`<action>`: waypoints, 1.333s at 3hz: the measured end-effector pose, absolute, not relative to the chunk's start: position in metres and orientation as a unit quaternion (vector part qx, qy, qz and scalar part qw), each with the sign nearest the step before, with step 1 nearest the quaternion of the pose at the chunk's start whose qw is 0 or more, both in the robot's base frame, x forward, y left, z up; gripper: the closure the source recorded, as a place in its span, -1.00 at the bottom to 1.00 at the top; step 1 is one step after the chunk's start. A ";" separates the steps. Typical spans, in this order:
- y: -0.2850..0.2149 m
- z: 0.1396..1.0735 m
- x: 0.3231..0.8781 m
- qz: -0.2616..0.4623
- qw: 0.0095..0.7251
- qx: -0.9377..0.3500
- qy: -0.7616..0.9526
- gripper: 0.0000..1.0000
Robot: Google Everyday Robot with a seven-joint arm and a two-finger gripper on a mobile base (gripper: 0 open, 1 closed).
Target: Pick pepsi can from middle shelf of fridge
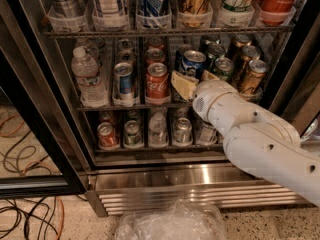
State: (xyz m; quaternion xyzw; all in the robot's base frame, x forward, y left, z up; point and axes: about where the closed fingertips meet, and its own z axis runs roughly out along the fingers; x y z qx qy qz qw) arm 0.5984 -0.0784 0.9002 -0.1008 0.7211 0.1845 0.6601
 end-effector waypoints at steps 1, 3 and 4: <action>-0.066 0.904 0.581 0.203 0.657 -0.102 0.719 1.00; -0.027 0.927 0.519 0.285 0.656 -0.073 0.695 1.00; -0.003 0.924 0.486 0.312 0.631 -0.074 0.706 1.00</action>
Offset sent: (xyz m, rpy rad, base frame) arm -0.1025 0.0350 0.0288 0.2781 0.0204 0.1085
